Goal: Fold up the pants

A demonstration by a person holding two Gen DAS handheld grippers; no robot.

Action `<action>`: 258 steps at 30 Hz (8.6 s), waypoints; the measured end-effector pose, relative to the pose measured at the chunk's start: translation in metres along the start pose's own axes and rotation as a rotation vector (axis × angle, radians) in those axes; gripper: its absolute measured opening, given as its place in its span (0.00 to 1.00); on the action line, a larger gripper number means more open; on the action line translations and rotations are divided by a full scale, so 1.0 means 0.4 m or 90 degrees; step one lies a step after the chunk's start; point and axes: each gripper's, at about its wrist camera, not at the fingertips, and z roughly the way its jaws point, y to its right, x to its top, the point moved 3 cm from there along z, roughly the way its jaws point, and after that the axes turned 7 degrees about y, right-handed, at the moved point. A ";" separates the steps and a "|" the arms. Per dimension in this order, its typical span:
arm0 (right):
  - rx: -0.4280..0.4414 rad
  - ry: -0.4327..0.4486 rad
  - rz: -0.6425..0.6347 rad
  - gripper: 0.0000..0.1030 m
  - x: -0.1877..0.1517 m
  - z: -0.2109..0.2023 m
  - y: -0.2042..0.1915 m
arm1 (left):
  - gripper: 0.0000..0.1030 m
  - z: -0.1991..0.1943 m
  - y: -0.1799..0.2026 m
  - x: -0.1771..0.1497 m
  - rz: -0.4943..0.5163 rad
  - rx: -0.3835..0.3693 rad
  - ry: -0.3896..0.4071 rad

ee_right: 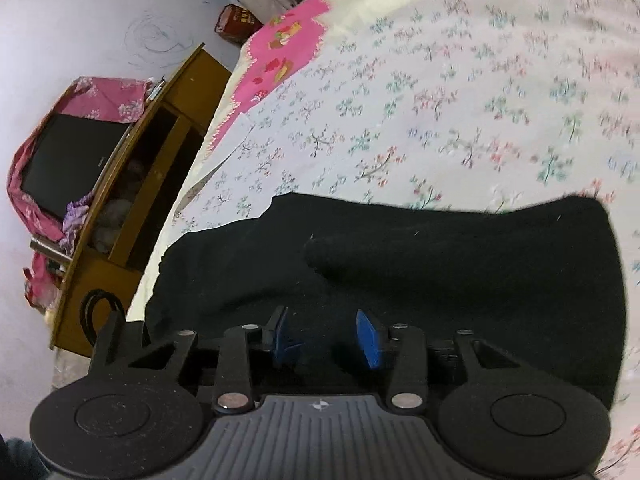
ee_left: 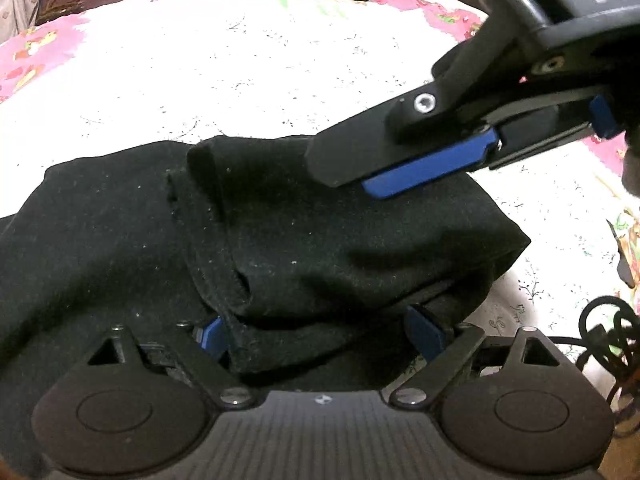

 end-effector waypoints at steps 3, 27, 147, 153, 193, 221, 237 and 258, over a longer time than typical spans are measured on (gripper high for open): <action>-0.007 0.005 -0.014 0.27 0.003 0.006 0.004 | 0.97 0.005 0.007 0.005 -0.012 -0.001 0.002; -0.125 0.053 -0.037 0.27 0.025 -0.044 0.124 | 0.36 -0.029 -0.138 0.077 -0.162 0.015 -0.033; -0.056 -0.020 -0.206 0.36 -0.077 0.013 -0.006 | 0.59 -0.176 -0.278 -0.006 -0.214 0.111 -0.041; -0.021 -0.037 -0.316 0.36 -0.098 0.079 -0.088 | 0.59 -0.122 -0.284 0.004 -0.199 0.110 -0.027; -0.044 -0.060 -0.252 0.40 -0.090 0.093 -0.024 | 0.21 -0.111 -0.289 0.012 -0.248 0.132 -0.052; -0.045 -0.061 -0.312 0.40 -0.110 0.104 -0.041 | 0.59 -0.104 -0.285 -0.007 -0.202 0.148 -0.052; -0.068 -0.039 -0.283 0.39 -0.104 0.070 -0.026 | 0.17 -0.141 -0.296 0.019 -0.281 0.068 -0.036; -0.082 -0.034 -0.276 0.41 -0.104 0.028 -0.005 | 0.46 -0.164 -0.311 0.016 -0.267 0.028 -0.025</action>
